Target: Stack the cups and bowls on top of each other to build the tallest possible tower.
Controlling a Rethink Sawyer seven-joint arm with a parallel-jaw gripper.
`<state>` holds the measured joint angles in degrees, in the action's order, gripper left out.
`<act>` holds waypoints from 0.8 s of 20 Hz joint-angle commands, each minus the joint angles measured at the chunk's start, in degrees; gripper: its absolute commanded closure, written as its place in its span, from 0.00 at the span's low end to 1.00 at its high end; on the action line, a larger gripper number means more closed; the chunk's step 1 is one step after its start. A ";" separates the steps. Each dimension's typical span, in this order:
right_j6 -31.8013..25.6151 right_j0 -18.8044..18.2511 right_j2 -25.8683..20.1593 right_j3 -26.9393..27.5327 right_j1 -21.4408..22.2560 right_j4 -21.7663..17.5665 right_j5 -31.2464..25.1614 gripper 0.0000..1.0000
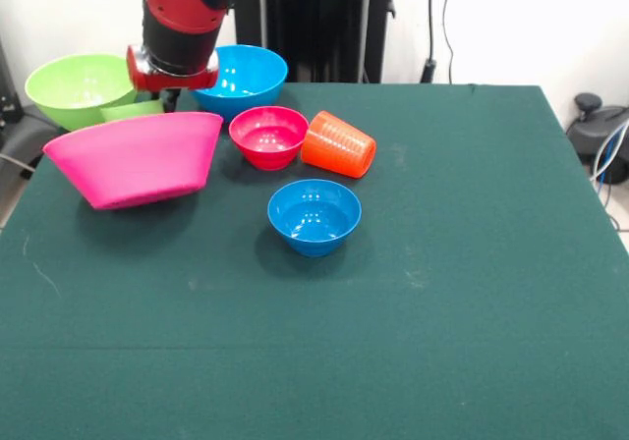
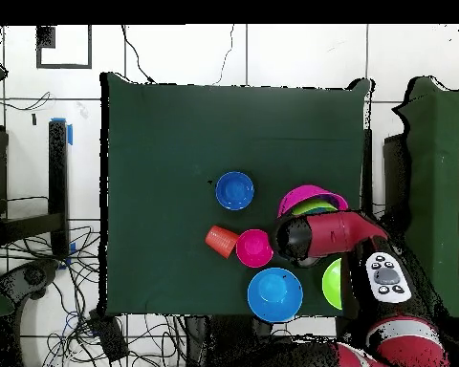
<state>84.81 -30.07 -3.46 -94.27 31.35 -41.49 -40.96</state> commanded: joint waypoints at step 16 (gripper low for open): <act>-1.34 7.07 1.62 -1.84 10.99 3.02 -11.67 1.00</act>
<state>84.81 -24.36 0.92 -94.65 42.79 -40.55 -47.75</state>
